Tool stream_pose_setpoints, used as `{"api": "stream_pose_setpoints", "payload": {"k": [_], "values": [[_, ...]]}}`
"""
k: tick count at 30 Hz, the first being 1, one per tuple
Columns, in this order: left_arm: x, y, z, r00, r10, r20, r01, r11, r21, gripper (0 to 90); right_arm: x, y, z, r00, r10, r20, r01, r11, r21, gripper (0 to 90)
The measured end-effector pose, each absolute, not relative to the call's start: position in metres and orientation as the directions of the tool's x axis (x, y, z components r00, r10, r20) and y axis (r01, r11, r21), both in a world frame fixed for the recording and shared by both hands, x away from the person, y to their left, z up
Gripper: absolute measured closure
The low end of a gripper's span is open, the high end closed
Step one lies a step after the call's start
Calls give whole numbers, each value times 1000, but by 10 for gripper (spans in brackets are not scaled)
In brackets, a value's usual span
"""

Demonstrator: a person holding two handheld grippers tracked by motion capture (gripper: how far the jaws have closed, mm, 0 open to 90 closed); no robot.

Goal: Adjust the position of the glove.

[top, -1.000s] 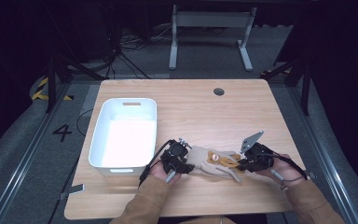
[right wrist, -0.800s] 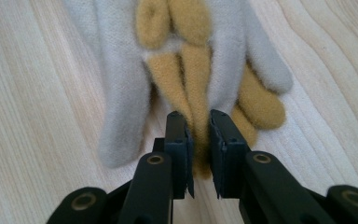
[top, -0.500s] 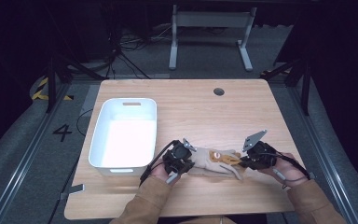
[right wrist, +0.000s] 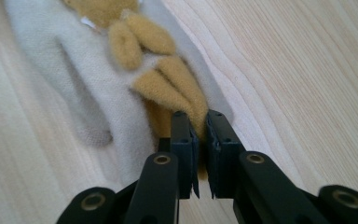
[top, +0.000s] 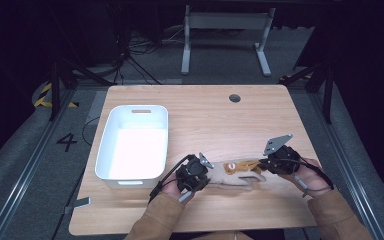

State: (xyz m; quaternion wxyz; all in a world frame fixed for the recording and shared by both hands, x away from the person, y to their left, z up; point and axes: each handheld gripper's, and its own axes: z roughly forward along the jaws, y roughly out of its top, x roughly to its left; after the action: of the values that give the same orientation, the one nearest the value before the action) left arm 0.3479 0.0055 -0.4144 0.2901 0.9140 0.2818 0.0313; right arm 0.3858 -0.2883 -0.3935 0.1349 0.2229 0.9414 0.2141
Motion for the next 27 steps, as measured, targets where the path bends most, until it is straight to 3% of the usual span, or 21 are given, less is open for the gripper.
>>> {"api": "stream_pose_setpoints", "payload": {"k": [4,6,10,19,27], "values": [[350,4,-422,835,538,-114,514,-689,511,857,390,-284,-402,-874,463,-148,365,827,428,793],[350,5,-423,831,544,-117,518,-681,517,845,392,-284,-405,-884,456,-106,377,828,416,701],[352,12,-416,826,542,-155,527,-646,552,720,393,-291,-401,-889,453,-66,379,811,446,587],[353,18,-402,814,558,-161,517,-569,640,508,395,-310,-385,-836,547,-45,421,691,587,541],[361,7,-401,846,509,-158,470,-572,672,339,394,-325,-383,-799,601,-24,449,623,641,519]]}}
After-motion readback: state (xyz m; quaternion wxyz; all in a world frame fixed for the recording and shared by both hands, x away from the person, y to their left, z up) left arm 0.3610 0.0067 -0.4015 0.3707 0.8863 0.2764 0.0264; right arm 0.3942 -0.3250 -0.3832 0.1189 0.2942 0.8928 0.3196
